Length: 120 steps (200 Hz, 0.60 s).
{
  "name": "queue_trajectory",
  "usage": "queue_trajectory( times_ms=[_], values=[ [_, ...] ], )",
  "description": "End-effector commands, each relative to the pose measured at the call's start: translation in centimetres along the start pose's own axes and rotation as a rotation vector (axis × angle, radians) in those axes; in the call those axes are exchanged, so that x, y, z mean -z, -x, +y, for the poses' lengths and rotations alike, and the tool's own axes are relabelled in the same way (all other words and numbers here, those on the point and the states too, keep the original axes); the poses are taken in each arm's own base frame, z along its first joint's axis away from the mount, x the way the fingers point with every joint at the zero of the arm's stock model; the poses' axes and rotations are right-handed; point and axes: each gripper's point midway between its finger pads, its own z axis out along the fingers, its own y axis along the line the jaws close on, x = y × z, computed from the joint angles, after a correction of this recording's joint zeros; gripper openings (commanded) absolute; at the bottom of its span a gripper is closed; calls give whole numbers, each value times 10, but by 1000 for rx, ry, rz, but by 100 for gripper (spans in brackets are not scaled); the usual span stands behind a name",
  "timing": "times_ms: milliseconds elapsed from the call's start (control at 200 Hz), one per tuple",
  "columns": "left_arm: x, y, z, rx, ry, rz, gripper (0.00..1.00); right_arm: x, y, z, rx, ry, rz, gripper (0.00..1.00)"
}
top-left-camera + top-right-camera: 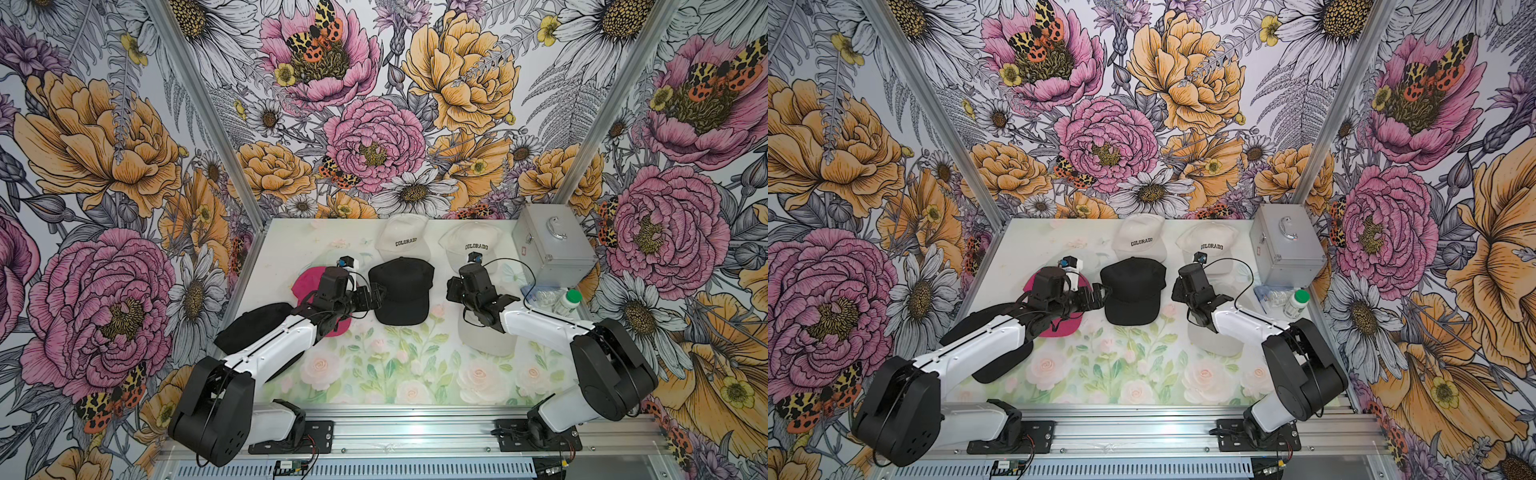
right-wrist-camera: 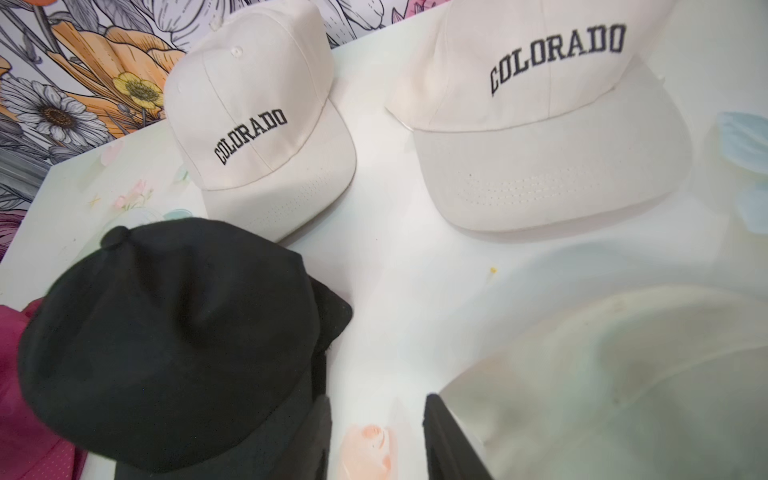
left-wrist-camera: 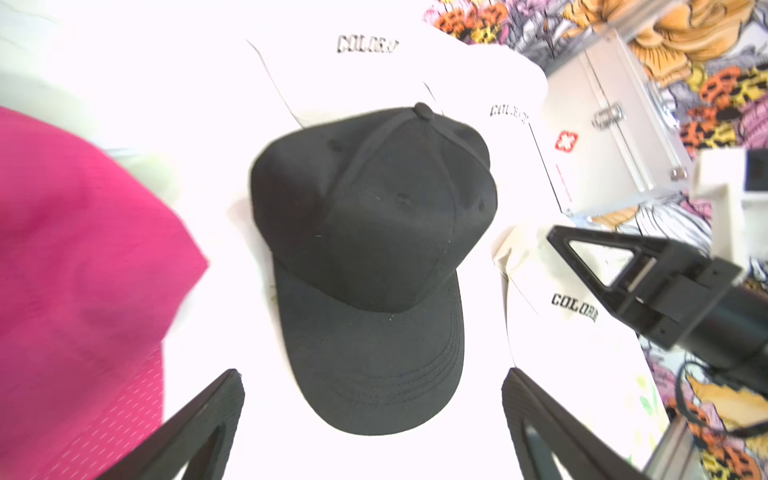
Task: Stack the baseball caps by color
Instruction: Place the baseball cap on the baseball cap, then pick up the baseball cap at the corner of the board.
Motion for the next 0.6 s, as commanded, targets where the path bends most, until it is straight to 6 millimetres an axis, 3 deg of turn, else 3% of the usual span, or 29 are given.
queue_trajectory(
  times_ms=[0,110,130,150,165,255,370,495,595],
  values=[
    [31,8,57,152,285,-86,99,17,20,8,-32,48,-94,47],
    [70,27,114,323,488,-234,99,35,38,15,-21,86,-157,65],
    [77,30,124,354,514,-261,99,38,40,16,-16,88,-164,73],
    [83,32,133,383,538,-286,99,41,43,16,-11,92,-176,95],
    [89,34,140,405,555,-306,99,43,45,16,-8,93,-181,99],
    [122,44,178,495,670,-415,99,55,51,15,9,92,-206,99],
    [159,43,226,660,777,-471,99,63,52,11,28,82,-203,99],
    [206,26,264,799,967,-514,99,68,52,8,32,83,-189,99],
    [224,6,287,930,998,-538,99,73,53,7,31,85,-194,99]
  ],
)
